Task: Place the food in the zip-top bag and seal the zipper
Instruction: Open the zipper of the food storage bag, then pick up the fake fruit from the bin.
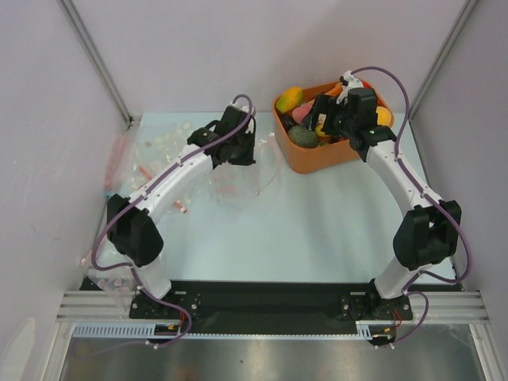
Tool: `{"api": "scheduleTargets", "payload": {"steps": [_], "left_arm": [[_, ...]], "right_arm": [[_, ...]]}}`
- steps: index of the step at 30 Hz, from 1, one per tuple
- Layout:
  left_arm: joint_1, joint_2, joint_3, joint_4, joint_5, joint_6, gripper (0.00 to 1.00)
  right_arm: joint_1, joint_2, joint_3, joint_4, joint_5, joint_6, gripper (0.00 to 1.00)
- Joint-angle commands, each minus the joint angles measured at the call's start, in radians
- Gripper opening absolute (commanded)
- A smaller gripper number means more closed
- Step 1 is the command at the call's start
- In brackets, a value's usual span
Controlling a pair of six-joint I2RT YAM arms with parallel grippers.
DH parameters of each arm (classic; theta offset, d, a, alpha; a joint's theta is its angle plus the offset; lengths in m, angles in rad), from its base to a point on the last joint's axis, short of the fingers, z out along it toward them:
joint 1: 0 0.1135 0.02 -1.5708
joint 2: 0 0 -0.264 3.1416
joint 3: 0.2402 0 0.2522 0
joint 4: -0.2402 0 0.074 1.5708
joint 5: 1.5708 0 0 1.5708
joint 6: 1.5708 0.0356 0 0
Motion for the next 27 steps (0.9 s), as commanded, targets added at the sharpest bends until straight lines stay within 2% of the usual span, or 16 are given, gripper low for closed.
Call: {"api": "scheduleTargets", "payload": {"steps": [1, 6, 12, 17, 23, 27], "left_arm": [[0.011, -0.155, -0.094, 0.155, -0.103, -0.088, 0.0], [0.05, -0.163, -0.138, 0.176, -0.053, -0.113, 0.0], [0.06, -0.172, -0.153, 0.192, -0.044, -0.105, 0.0], [0.089, -0.163, -0.148, 0.192, 0.053, -0.119, 0.0], [0.089, -0.174, -0.136, 0.16, 0.047, -0.07, 0.0], [0.089, -0.154, -0.101, 0.133, 0.047, -0.033, 0.0]], "right_arm": [[-0.021, 0.012, 0.026, 0.092, 0.083, 0.016, 1.0], [-0.035, 0.184, 0.202, 0.027, 0.083, 0.0, 1.0], [-0.038, 0.314, 0.259, 0.119, 0.077, -0.044, 1.0], [-0.054, 0.42, 0.388, 0.099, 0.022, -0.046, 1.0], [-0.041, 0.507, 0.451, 0.094, -0.01, -0.012, 1.0], [-0.022, 0.557, 0.532, 0.052, -0.01, -0.003, 0.93]]}}
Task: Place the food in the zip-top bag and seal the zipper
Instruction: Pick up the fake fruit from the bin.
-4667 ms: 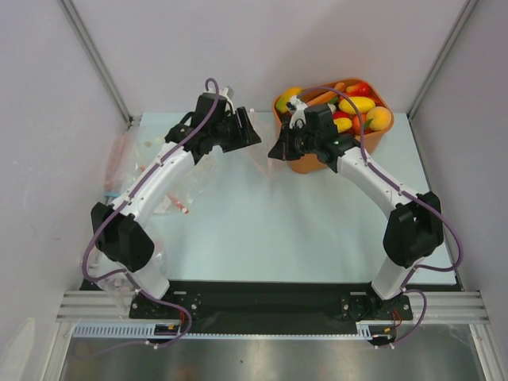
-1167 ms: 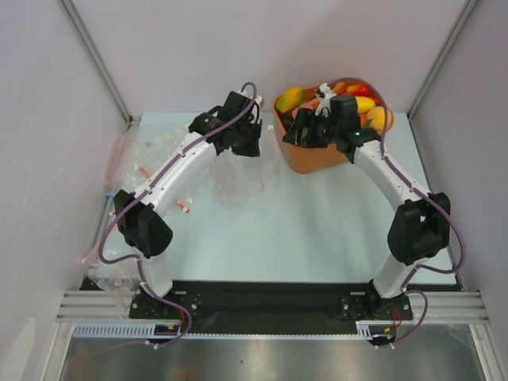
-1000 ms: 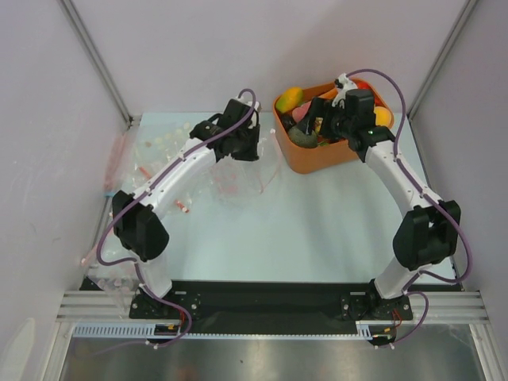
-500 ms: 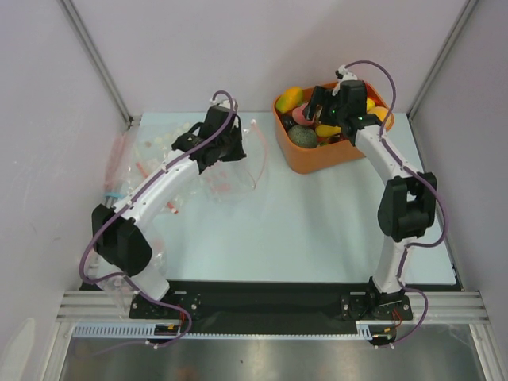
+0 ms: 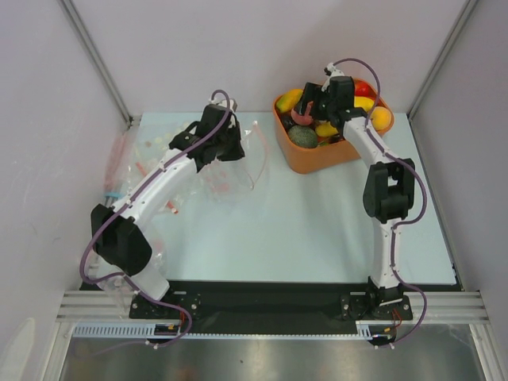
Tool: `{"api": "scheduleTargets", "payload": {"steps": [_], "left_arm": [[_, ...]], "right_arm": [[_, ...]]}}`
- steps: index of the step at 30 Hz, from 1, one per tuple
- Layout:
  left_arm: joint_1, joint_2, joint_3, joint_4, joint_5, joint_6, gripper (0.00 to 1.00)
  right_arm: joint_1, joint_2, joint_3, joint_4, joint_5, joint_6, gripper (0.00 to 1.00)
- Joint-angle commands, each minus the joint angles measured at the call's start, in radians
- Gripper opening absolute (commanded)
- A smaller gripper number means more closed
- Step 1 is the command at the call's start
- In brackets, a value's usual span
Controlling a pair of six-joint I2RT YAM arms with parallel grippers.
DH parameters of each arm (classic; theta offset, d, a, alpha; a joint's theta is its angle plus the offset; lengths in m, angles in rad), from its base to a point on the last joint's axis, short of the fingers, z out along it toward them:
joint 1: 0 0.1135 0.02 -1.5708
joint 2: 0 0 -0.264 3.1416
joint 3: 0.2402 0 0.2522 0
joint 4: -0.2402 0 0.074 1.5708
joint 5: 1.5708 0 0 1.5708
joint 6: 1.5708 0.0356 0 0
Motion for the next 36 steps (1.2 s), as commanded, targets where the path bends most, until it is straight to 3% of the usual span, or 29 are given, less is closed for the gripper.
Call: {"api": "scheduleTargets", "payload": {"steps": [1, 5, 11, 16, 28, 36], "left_arm": [[0.004, -0.014, 0.06, -0.025, 0.013, 0.046, 0.0], [0.004, 0.022, 0.11, -0.065, 0.021, 0.069, 0.0], [0.006, 0.025, 0.115, -0.051, 0.033, 0.083, 0.0], [0.004, 0.034, 0.109, -0.045, 0.082, 0.08, 0.0], [0.002, 0.082, 0.141, -0.046, 0.124, 0.043, 0.0], [0.001, 0.129, 0.256, -0.089, 0.159, -0.013, 0.0]], "right_arm": [[0.021, 0.033, 0.096, -0.017, -0.009, 0.012, 0.87], [0.033, 0.054, 0.155, -0.079, -0.023, 0.013, 0.73], [0.032, 0.011, 0.115, -0.122, -0.055, 0.041, 0.56], [0.024, -0.107, 0.005, -0.07, -0.055, 0.049, 0.57], [0.023, -0.401, -0.241, -0.016, -0.219, 0.05, 0.53], [0.13, -0.556, -0.371, 0.042, -0.359, 0.082, 0.53]]}}
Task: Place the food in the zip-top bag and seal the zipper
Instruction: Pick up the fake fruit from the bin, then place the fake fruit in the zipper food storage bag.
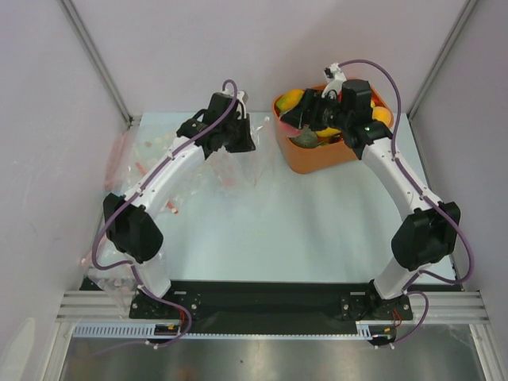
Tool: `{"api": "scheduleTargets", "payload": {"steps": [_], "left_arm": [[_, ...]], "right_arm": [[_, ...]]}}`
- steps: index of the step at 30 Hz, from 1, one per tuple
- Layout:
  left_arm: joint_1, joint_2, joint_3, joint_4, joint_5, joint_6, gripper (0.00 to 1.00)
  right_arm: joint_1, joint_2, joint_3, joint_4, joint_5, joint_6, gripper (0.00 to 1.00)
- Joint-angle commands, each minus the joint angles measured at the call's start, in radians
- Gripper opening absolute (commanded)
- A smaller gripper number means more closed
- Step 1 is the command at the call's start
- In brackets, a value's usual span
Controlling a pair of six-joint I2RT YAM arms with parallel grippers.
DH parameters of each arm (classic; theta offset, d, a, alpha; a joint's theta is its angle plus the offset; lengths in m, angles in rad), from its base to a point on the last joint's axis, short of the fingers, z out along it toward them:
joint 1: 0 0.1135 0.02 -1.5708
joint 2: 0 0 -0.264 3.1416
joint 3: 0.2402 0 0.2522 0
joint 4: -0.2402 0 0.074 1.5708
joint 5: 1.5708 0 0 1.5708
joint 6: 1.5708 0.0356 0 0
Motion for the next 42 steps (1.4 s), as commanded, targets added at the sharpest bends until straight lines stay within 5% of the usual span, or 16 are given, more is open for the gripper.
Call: {"api": "scheduleTargets", "payload": {"steps": [1, 8, 23, 28, 30, 38, 42], "left_arm": [[-0.004, 0.005, 0.092, -0.006, 0.039, -0.044, 0.0], [-0.022, -0.018, 0.117, 0.02, 0.079, -0.092, 0.0], [-0.05, -0.102, 0.042, 0.161, 0.235, -0.274, 0.0], [-0.074, -0.143, -0.079, 0.274, 0.263, -0.354, 0.0], [-0.074, -0.15, -0.095, 0.287, 0.261, -0.366, 0.0], [-0.054, -0.137, -0.035, 0.161, 0.163, -0.282, 0.0], [-0.036, -0.139, 0.015, 0.072, 0.111, -0.21, 0.0]], "right_arm": [[0.065, -0.053, -0.029, 0.054, -0.087, 0.019, 0.53], [0.122, -0.065, -0.121, 0.126, -0.1, 0.075, 0.53], [0.13, -0.058, -0.176, -0.011, 0.074, 0.005, 0.53], [0.122, -0.064, -0.183, -0.015, 0.083, 0.025, 0.76], [0.119, -0.077, -0.176, -0.05, 0.119, 0.035, 0.99], [0.056, -0.162, -0.172, -0.043, 0.152, 0.068, 1.0], [-0.014, -0.185, -0.169, 0.014, 0.15, 0.095, 0.91]]}}
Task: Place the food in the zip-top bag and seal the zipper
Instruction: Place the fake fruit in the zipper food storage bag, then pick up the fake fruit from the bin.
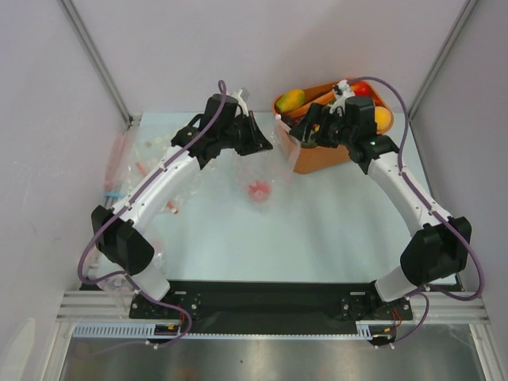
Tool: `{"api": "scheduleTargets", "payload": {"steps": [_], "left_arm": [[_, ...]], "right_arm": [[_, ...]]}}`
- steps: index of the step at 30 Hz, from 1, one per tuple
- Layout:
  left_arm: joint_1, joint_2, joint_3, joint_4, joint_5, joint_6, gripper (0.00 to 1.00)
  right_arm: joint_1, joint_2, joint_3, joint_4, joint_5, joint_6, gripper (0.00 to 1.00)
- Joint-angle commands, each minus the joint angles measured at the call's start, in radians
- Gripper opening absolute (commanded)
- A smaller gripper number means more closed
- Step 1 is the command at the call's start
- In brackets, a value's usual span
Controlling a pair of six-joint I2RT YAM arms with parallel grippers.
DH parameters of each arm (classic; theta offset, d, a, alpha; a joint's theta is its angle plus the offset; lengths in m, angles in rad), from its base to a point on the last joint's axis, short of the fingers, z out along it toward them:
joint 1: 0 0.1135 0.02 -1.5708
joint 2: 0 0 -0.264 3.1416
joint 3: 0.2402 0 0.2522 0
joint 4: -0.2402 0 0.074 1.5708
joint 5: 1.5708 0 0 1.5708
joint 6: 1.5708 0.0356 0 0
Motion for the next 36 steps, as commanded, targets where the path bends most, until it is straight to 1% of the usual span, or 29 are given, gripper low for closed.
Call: {"api": "scheduleTargets", "payload": {"steps": [1, 4, 6, 10, 11, 12, 14, 16, 17, 19, 22, 27, 29, 31, 36], "left_arm": [[0.022, -0.039, 0.082, -0.06, -0.057, 0.084, 0.0], [0.028, -0.059, 0.09, -0.086, -0.103, 0.121, 0.0], [0.028, -0.057, 0.126, -0.116, -0.147, 0.171, 0.0], [0.028, -0.024, 0.243, -0.224, -0.245, 0.276, 0.0], [0.028, -0.012, 0.263, -0.259, -0.25, 0.296, 0.0], [0.028, -0.004, 0.293, -0.27, -0.299, 0.329, 0.0], [0.028, 0.005, 0.323, -0.303, -0.339, 0.363, 0.0], [0.028, 0.007, 0.347, -0.319, -0.406, 0.406, 0.0], [0.028, 0.001, 0.347, -0.32, -0.426, 0.417, 0.0], [0.028, -0.014, 0.347, -0.326, -0.484, 0.435, 0.0], [0.028, -0.037, 0.331, -0.339, -0.518, 0.452, 0.0], [0.028, -0.091, 0.259, -0.345, -0.574, 0.481, 0.0], [0.028, -0.12, 0.228, -0.343, -0.61, 0.503, 0.0], [0.028, -0.143, 0.212, -0.343, -0.632, 0.514, 0.0], [0.027, -0.151, 0.189, -0.342, -0.635, 0.52, 0.0]], "right_arm": [[-0.061, -0.047, 0.023, 0.074, 0.025, 0.027, 0.91], [-0.102, -0.022, 0.073, 0.062, 0.056, 0.021, 0.88], [-0.121, 0.022, 0.118, -0.008, 0.108, 0.033, 0.86], [-0.139, 0.1, 0.23, -0.128, 0.238, 0.079, 0.89], [-0.139, 0.114, 0.239, -0.133, 0.295, 0.083, 0.9], [-0.139, 0.135, 0.25, -0.14, 0.327, 0.1, 0.9], [-0.141, 0.157, 0.274, -0.156, 0.417, 0.12, 0.91], [-0.142, 0.195, 0.287, -0.163, 0.464, 0.14, 0.92], [-0.144, 0.212, 0.314, -0.171, 0.503, 0.149, 0.93], [-0.151, 0.267, 0.349, -0.211, 0.525, 0.183, 0.94], [-0.159, 0.333, 0.406, -0.254, 0.57, 0.229, 0.96], [-0.165, 0.413, 0.481, -0.28, 0.623, 0.249, 0.97], [-0.168, 0.459, 0.523, -0.329, 0.66, 0.261, 0.98], [-0.168, 0.499, 0.569, -0.372, 0.689, 0.271, 0.99], [-0.173, 0.571, 0.618, -0.381, 0.7, 0.3, 0.99]]}}
